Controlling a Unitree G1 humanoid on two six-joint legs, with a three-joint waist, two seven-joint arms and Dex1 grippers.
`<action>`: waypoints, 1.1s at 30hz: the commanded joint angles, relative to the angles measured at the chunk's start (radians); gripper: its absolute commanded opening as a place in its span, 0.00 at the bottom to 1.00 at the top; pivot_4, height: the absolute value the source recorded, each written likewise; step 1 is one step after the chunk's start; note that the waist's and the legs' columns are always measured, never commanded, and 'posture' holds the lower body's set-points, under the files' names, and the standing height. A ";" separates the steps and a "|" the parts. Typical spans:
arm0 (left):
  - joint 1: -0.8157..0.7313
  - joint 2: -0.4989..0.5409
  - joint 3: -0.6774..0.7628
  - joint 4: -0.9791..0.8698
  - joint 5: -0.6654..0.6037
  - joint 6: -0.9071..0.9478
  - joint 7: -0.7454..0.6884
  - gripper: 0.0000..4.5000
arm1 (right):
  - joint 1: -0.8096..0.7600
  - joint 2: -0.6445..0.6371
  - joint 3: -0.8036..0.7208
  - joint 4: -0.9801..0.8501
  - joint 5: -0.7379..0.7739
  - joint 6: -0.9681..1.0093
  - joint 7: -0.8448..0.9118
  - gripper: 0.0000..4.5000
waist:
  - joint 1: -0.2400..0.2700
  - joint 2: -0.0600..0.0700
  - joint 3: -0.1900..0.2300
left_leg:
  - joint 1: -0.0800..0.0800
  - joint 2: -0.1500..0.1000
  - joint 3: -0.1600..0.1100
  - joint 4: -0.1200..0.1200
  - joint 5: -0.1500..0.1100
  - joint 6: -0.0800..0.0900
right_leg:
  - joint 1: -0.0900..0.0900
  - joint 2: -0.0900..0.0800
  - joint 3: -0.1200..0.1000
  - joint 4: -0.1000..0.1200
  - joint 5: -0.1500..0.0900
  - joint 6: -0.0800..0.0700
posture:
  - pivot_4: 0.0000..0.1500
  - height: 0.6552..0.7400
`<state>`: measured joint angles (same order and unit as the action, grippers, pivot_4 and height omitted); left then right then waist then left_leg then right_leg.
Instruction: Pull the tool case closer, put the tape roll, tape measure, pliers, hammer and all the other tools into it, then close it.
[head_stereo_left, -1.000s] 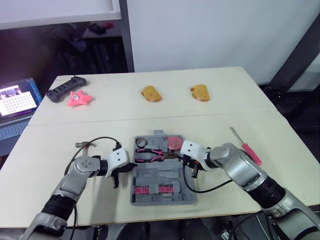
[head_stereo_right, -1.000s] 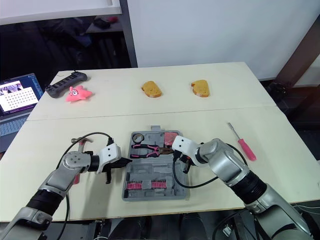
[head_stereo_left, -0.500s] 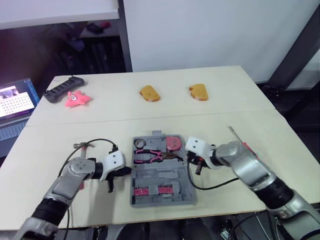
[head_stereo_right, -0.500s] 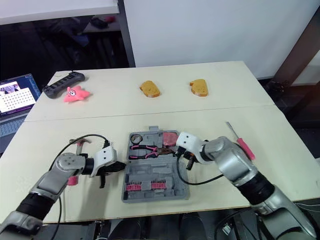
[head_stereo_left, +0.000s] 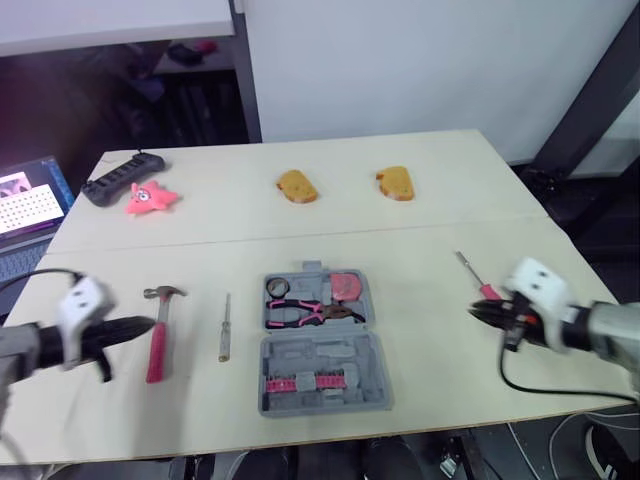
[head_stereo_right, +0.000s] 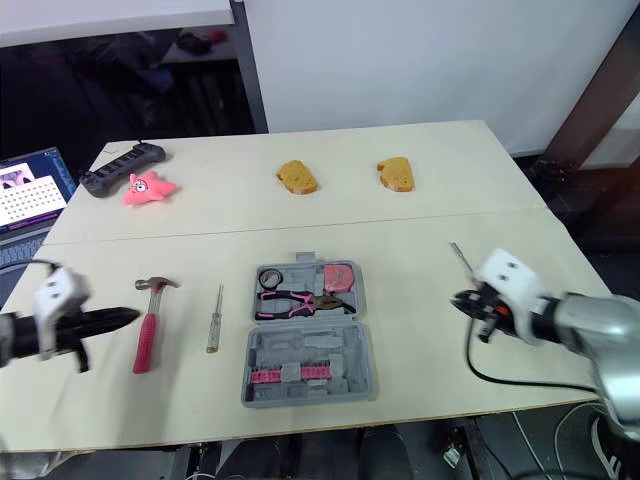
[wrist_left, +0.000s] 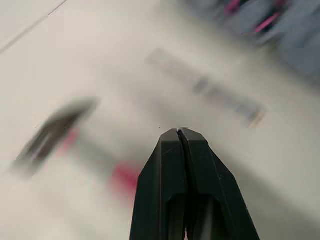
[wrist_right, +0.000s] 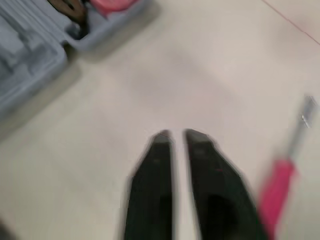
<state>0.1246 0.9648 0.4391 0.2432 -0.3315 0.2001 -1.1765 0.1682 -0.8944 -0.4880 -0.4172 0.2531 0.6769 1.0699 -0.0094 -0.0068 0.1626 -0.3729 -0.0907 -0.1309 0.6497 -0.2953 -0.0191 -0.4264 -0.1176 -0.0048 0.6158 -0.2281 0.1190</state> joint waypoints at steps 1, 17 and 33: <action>0.030 0.021 0.096 0.179 0.009 -0.118 0.008 0.13 | 0.109 0.046 -0.205 0.055 0.079 -0.120 0.077 0.53 | 0.002 -0.001 0.000 | 0.000 0.000 0.000 0.000 0.000 0.000 | 0.001 0.000 0.000 -0.001 0.000 0.000 | 1.00 0.79; 0.041 -0.004 0.122 0.311 -0.025 -0.189 0.035 0.99 | 0.201 0.098 -0.264 0.263 0.141 -0.345 0.046 1.00 | 0.017 -0.002 0.000 | 0.000 0.001 0.001 0.002 0.000 0.000 | 0.001 -0.001 0.002 -0.001 0.000 0.000 | 1.00 0.79; 0.053 -0.114 0.112 0.019 -0.116 -0.046 0.114 0.99 | 0.109 0.093 -0.150 0.026 0.288 -0.225 -0.080 1.00 | 0.018 -0.001 0.000 | 0.000 0.001 0.001 0.002 0.000 0.000 | 0.001 -0.001 0.002 -0.001 0.000 0.000 | 1.00 0.79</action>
<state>0.1736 0.8615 0.5332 0.3422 -0.4068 0.1215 -1.0942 0.3055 -0.8016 -0.6535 -0.3015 0.4950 0.4315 1.0153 0.0090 -0.0080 0.1626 -0.3726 -0.0892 -0.1300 0.6517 -0.2955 -0.0194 -0.4252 -0.1188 -0.0025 0.6152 -0.2284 0.1191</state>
